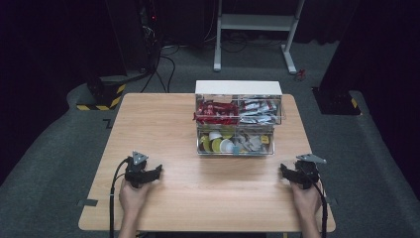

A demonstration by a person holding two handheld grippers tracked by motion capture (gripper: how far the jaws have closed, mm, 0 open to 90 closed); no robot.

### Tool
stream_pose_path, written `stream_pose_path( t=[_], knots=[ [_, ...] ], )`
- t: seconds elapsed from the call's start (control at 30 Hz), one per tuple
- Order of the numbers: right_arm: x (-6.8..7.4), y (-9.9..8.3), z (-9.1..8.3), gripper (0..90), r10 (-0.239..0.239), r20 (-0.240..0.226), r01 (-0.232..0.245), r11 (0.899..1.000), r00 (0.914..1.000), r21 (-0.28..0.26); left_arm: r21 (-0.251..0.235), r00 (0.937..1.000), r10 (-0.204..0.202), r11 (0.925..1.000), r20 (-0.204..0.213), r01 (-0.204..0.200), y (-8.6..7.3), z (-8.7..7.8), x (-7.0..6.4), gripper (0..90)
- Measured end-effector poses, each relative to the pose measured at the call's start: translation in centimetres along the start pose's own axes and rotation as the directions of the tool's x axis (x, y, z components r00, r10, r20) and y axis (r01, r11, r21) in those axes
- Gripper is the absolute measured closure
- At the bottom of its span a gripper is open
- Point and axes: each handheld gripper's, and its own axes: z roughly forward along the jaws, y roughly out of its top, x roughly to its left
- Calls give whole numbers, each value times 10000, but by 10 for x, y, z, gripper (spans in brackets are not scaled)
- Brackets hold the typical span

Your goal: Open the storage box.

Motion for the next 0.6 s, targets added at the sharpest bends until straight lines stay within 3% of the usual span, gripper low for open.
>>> stream_pose_path(
  t=[0.6],
  knots=[
    [1, -1, 0, 288, 15, 76, -15, 10000, 10000, -33, -5, 10000, -12, 10000, 4, 12, 0, 0, 0, 270]
  ],
)
